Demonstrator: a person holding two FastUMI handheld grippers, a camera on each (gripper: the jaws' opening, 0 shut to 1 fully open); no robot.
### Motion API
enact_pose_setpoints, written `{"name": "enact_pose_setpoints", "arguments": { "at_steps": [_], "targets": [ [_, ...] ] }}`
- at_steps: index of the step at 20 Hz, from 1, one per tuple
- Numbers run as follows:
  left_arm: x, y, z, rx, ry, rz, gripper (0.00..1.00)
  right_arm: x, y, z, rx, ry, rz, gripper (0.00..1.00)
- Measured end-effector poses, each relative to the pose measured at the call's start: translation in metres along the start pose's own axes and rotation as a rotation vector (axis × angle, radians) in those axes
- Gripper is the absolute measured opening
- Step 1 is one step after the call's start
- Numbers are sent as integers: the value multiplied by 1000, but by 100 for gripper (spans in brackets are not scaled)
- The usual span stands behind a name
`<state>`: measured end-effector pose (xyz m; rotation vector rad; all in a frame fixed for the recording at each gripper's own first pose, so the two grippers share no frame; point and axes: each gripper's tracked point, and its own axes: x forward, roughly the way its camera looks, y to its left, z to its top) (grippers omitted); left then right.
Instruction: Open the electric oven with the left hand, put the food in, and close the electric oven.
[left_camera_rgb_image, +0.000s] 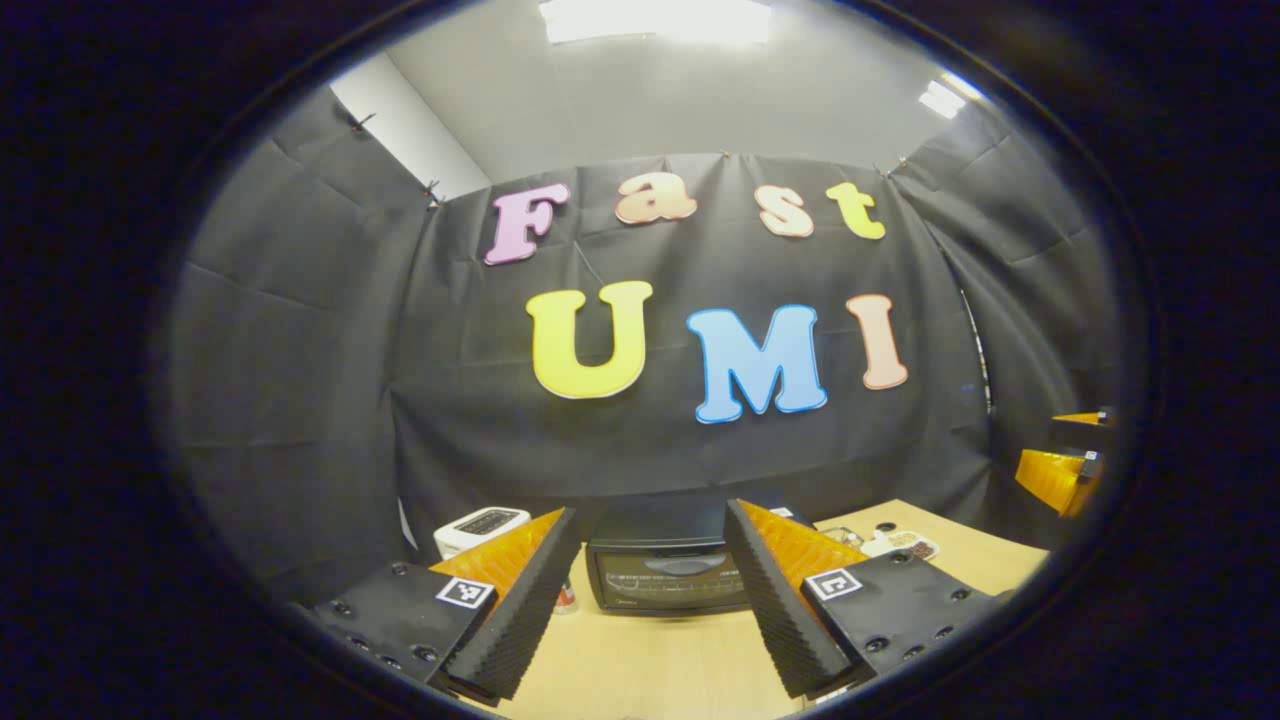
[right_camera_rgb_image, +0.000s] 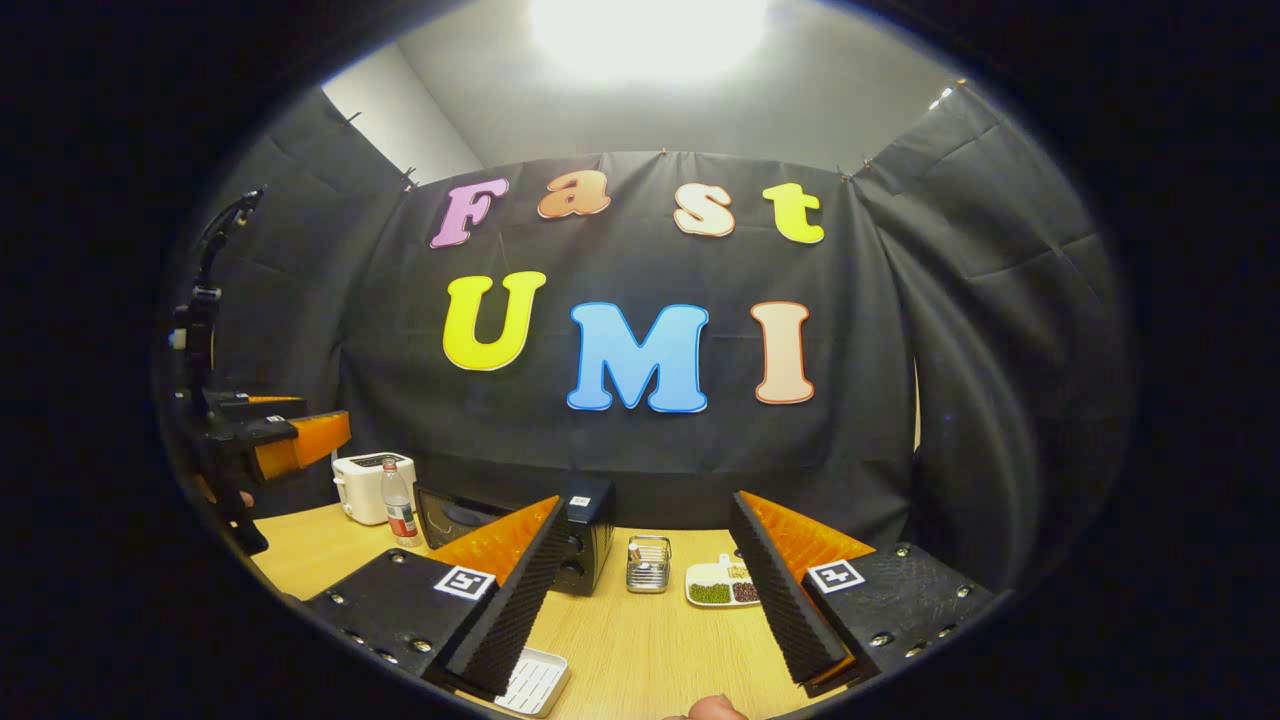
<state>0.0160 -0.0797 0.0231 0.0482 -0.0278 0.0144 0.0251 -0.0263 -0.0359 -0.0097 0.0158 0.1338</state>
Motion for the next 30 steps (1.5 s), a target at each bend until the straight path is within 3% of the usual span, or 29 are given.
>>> {"name": "enact_pose_setpoints", "arguments": {
  "at_steps": [5, 12, 19, 30],
  "targets": [
    [-32, 12, 1, -2, 9, -4, 97, -11, 2, 10, 17, -23, -25, 98],
    [-38, 39, 13, -29, -7, 8, 100, -25, -4, 23, 59, -34, -87, 98],
    [-45, 68, 16, -33, -13, 51, 100, -34, -1, 32, 40, -41, -84, 98],
    [-47, 77, 14, -32, -12, 26, 100, -40, 16, 34, 36, -43, -83, 98]
  ]
}}
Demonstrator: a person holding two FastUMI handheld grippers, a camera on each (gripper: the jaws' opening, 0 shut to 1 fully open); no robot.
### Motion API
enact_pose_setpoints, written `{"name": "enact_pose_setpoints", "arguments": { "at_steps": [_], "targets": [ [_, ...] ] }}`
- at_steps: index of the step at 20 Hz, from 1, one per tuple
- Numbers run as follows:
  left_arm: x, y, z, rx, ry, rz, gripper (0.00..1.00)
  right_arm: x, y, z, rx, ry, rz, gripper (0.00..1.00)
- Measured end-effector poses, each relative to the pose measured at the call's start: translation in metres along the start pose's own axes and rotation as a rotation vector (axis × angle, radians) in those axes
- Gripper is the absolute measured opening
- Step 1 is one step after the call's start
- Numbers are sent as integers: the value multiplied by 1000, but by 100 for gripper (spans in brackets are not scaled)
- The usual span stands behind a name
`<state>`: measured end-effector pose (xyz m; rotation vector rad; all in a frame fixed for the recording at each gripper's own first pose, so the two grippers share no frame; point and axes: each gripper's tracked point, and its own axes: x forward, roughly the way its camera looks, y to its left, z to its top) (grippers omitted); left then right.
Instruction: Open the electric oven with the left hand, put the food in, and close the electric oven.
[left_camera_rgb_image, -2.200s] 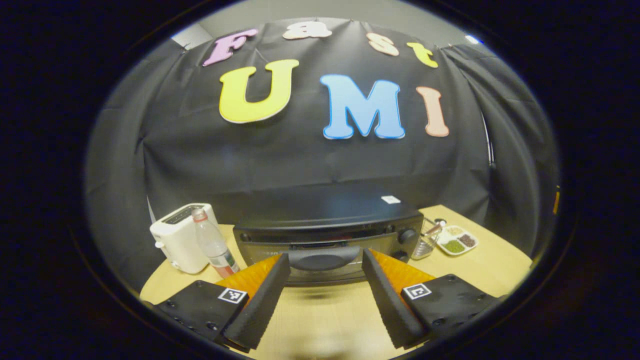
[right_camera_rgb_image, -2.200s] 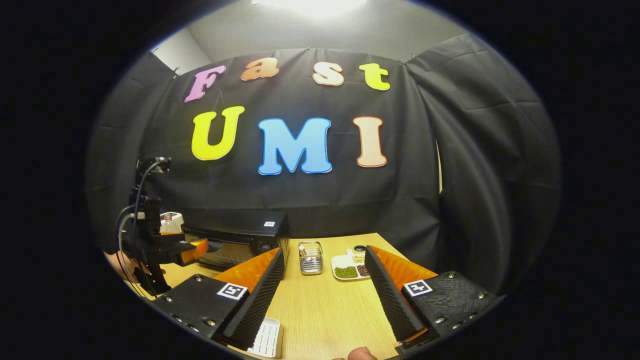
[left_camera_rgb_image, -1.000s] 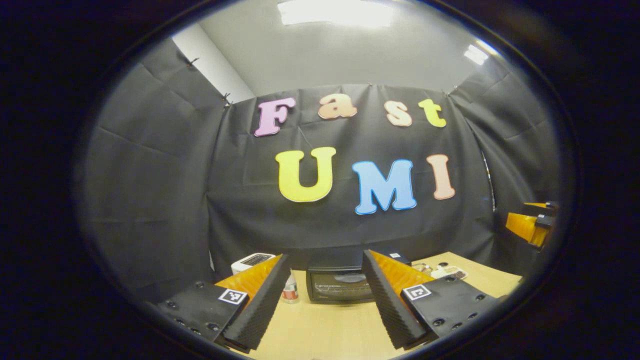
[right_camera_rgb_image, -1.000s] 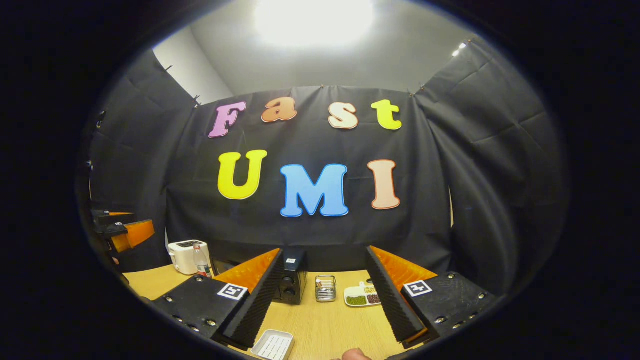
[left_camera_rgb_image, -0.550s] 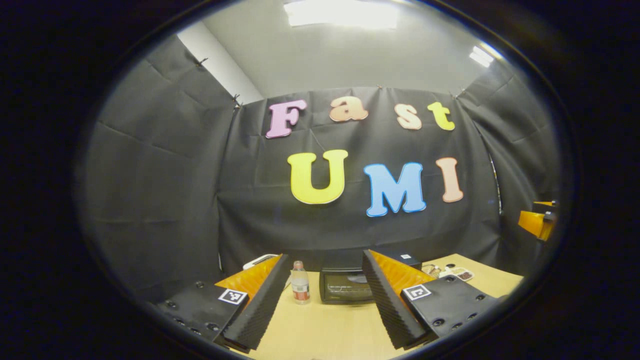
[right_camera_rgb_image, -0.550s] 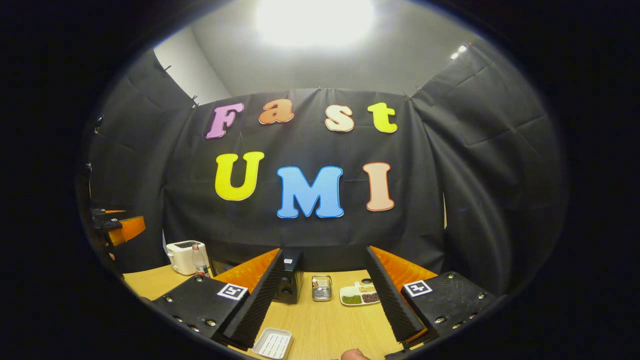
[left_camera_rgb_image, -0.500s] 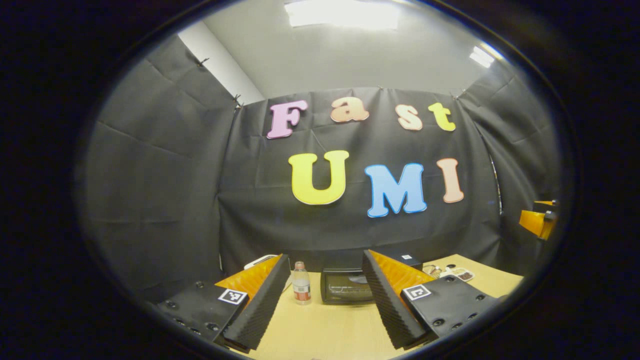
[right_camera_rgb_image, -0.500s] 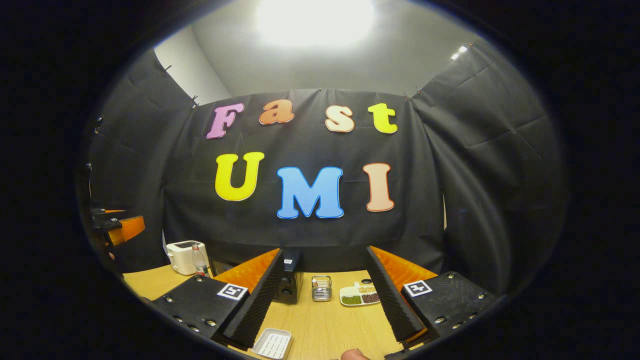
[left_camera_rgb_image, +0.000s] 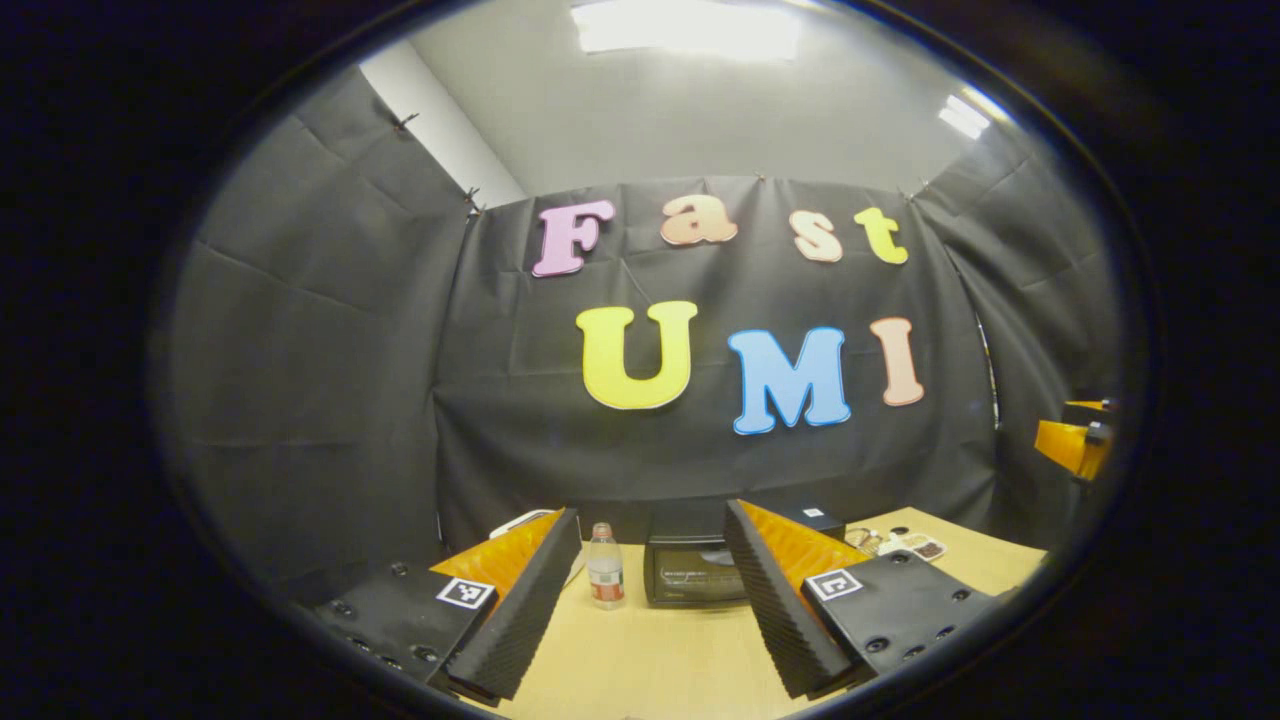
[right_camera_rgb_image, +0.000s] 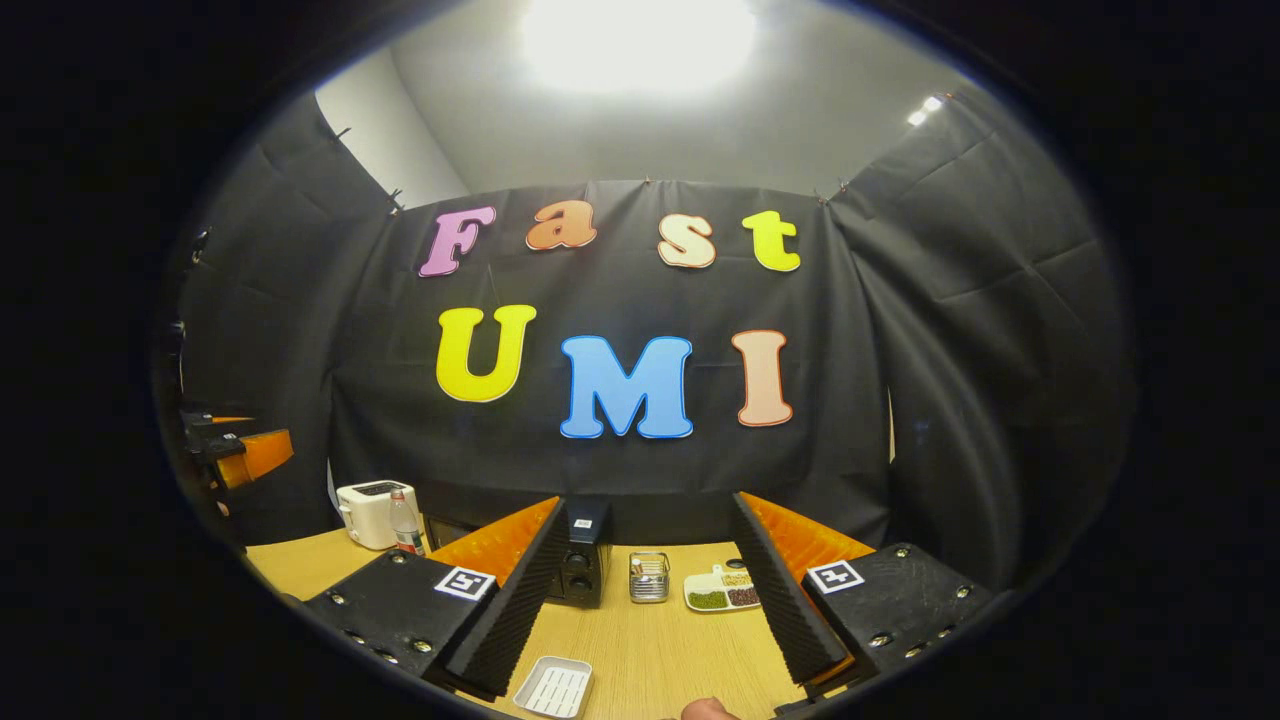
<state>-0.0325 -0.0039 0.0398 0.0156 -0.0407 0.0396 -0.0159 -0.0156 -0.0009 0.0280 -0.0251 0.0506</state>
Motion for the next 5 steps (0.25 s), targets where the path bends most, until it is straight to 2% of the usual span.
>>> {"name": "enact_pose_setpoints", "arguments": {
  "at_steps": [5],
  "targets": [
    [-1, 9, -2, -3, 4, 7, 100, -5, 8, -2, -1, 5, 5, 98]
  ]
}}
